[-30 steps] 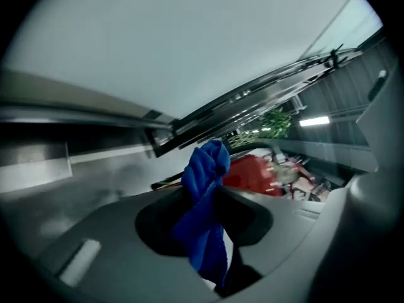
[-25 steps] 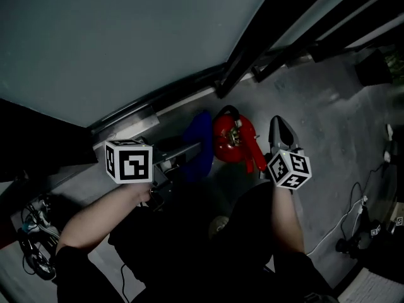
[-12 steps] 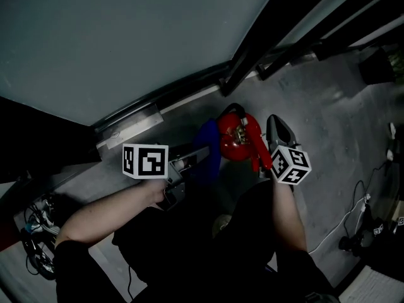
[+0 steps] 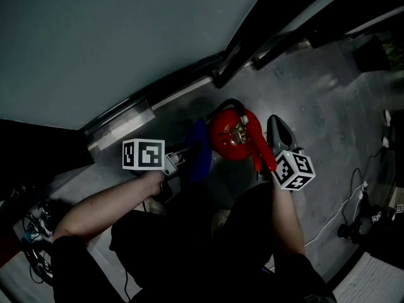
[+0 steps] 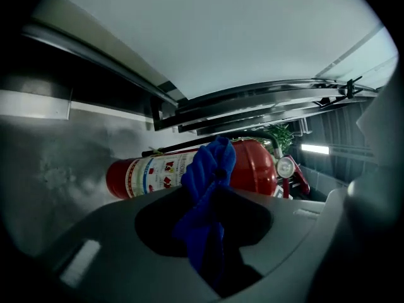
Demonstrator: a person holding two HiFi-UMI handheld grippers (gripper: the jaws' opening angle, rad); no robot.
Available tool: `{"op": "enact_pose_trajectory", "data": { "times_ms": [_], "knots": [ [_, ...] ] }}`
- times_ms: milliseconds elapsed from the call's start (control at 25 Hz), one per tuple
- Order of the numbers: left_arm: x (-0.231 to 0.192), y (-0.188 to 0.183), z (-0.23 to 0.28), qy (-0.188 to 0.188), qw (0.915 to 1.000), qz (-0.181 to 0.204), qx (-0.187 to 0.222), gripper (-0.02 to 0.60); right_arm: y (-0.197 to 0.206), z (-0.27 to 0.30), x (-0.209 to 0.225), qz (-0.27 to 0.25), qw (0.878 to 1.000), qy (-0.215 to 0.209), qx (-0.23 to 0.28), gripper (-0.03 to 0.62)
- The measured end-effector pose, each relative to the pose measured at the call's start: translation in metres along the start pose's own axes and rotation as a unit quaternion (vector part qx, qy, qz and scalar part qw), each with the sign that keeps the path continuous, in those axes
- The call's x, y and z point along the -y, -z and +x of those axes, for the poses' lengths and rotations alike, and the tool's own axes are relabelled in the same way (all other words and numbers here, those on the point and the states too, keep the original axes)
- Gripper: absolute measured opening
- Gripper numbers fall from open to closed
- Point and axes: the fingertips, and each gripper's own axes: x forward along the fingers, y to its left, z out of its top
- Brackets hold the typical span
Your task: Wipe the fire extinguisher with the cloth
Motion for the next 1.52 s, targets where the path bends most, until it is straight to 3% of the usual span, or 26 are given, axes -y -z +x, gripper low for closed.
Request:
{"op": "enact_pose_trajectory", "data": {
  "times_ms": [280, 600, 1000, 1160, 1320, 1520],
  "knots": [
    [-0.043, 0.008, 0.011, -0.018, 0.9998, -0.012, 0.007, 0.126, -0.003, -0.015, -0.001, 0.004, 1.0, -0.009, 0.005, 0.003],
    [-0.088, 0.011, 0.024, -0.008, 0.9988, -0.029, 0.038, 0.126, -0.006, -0.035, 0.002, -0.006, 1.0, -0.017, 0.008, 0.003],
    [-0.12, 0.014, 0.033, -0.005, 0.9966, -0.048, 0.066, 0.126, -0.011, -0.064, -0.001, -0.086, 0.996, -0.001, 0.007, 0.003],
    [-0.128, 0.012, 0.036, 0.006, 0.9941, -0.073, 0.079, 0.126, -0.014, -0.068, -0.012, -0.117, 0.993, -0.012, 0.016, 0.003],
    [-0.133, 0.012, 0.035, 0.006, 0.9929, -0.082, 0.086, 0.127, -0.014, -0.068, -0.017, -0.122, 0.992, -0.02, 0.016, 0.003],
    [-0.147, 0.022, 0.037, -0.022, 0.993, -0.089, 0.075, 0.126, -0.009, -0.065, -0.012, -0.122, 0.992, -0.017, 0.004, 0.003]
  ]
}}
